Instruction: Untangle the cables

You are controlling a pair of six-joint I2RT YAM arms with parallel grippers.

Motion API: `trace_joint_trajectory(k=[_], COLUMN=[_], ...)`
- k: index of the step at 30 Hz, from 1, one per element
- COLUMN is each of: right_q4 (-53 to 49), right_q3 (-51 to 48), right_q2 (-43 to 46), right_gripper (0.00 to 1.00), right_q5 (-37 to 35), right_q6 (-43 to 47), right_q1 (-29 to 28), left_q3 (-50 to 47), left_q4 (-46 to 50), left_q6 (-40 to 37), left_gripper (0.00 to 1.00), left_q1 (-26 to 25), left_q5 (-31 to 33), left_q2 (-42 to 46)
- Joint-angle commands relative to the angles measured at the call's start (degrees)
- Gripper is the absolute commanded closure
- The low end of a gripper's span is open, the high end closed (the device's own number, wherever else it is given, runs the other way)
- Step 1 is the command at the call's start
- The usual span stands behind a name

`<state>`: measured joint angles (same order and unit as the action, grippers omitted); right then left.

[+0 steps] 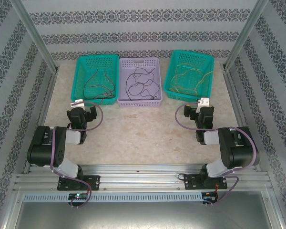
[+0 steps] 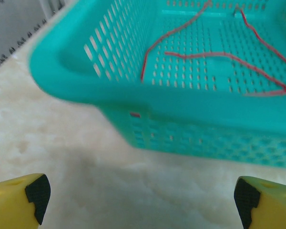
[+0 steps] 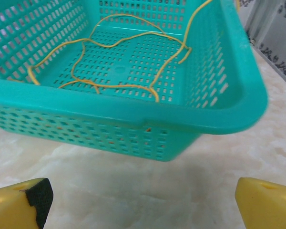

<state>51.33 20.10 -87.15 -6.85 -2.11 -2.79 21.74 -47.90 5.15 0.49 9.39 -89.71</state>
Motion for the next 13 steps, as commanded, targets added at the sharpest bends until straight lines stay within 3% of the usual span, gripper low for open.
trace_joint_trajectory(k=[1,3,5,13], right_q4=[2.39,1.6,1.58,0.46], right_q3=[0.72,1.11,1.0,1.66], right_q2=[0.67,0.65,0.72,0.67], right_gripper=[0.02,0.02,0.02,0.02], right_q5=[-0.78,0.36,0.52,2.87], right_q6=[1.67,1.59,1.49,0.98], right_q1=[-0.49,-0.04,-0.01,1.12], left_q3=[-1.02,0.1,-0.79,-0.69], left_q4=[-10.15,-4.34,-9.13,-7.97], left_q6=[-3.38,-2.43,-3.2,-3.3], left_gripper=[0.0,0.0,0.0,0.0], left_q1=[-1.1,-1.19,-1.19,-1.19], left_q5=[-0.78,-0.85,-0.7,-1.43], left_q2=[-2.15,-0.2,-1.73,-1.12])
